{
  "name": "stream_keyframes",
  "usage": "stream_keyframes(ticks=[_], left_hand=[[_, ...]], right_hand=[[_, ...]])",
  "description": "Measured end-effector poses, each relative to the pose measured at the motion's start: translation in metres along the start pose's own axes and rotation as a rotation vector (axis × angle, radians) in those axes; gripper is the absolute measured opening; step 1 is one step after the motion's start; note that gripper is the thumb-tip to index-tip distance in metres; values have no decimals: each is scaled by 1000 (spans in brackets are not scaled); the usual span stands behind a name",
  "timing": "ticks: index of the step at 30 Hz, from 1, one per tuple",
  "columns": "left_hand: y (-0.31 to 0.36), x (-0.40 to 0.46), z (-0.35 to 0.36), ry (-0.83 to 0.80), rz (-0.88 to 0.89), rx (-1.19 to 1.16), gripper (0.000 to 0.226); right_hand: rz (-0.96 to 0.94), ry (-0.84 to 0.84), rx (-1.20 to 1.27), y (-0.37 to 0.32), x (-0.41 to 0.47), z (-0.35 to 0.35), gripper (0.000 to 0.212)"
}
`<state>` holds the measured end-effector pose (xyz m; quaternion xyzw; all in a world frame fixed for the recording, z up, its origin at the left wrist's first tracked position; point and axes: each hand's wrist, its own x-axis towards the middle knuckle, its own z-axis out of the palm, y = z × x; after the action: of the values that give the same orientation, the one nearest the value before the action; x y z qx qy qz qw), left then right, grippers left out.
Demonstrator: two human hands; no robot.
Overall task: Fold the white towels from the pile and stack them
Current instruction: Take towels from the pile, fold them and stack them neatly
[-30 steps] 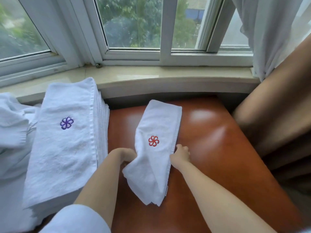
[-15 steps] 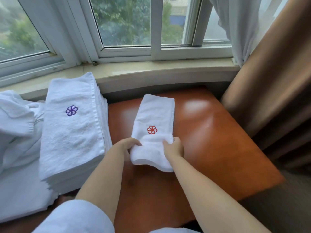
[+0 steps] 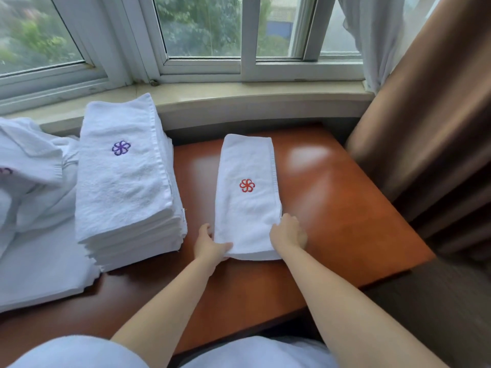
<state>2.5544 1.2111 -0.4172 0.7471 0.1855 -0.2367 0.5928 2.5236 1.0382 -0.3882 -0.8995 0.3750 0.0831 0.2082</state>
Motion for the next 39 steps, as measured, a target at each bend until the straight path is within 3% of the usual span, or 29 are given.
stream_keyframes(ticks=[2, 4, 8, 10, 13, 15, 18, 20, 22, 27, 30, 33, 37, 39], left_hand=[[-6, -7, 4, -85, 22, 44, 101], [-10, -14, 8, -146, 64, 243, 114], [-15, -21, 13, -95, 241, 591, 120], [-18, -25, 13, -25, 312, 665, 105], [-21, -27, 13, 118, 429, 627, 57], [-20, -27, 11, 247, 456, 518, 39], [-26, -22, 5, 284, 429, 531, 21], [-36, -18, 1, 247, 364, 560, 17], [-41, -15, 1, 286, 235, 438, 18], [-24, -14, 7, 401, -181, 15, 24], [-21, -12, 2, 388, -263, -113, 30], [-18, -11, 1, 381, -216, 15, 25], [-13, -5, 6, 315, -143, 239, 36], [-9, 0, 8, 302, -32, 393, 45]], right_hand=[[80, 48, 105, 1, 0, -3, 26], [157, -14, 245, 3, 0, -2, 30], [315, -176, 871, -7, -3, -3, 26], [351, -215, 1127, -14, -3, -9, 16], [351, -268, 1352, -22, 1, -21, 7], [299, -264, 1266, -18, 2, -26, 5], [239, -228, 828, 3, 0, -19, 19], [341, -398, 605, 17, -5, -11, 20], [459, -611, 498, 23, -8, -11, 15], [375, -885, 184, 20, 3, -27, 22], [375, -938, 95, 16, 0, -29, 30], [397, -827, 187, 13, -5, -19, 47], [475, -646, 572, 9, 1, -9, 17], [457, -661, 532, 8, 4, -11, 13]])
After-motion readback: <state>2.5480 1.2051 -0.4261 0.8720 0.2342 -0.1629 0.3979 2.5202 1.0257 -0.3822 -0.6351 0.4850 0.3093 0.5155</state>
